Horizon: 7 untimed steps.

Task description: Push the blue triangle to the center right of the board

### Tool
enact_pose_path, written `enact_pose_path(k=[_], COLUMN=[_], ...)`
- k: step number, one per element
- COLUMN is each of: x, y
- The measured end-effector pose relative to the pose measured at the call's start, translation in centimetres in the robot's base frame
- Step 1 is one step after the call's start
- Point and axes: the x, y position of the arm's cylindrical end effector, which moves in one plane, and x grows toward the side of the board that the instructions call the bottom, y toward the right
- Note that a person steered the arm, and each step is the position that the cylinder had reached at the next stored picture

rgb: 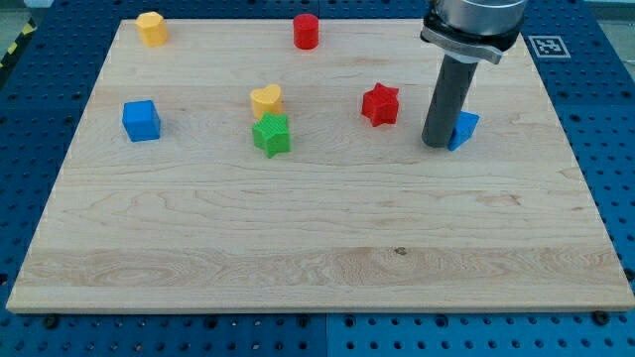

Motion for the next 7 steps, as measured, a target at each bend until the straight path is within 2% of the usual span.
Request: enact_pose_path(k=[3,4,6,7], x=[0.0,0.0,-0.1,-1.3], y=[4.6,4.6,0.7,0.6])
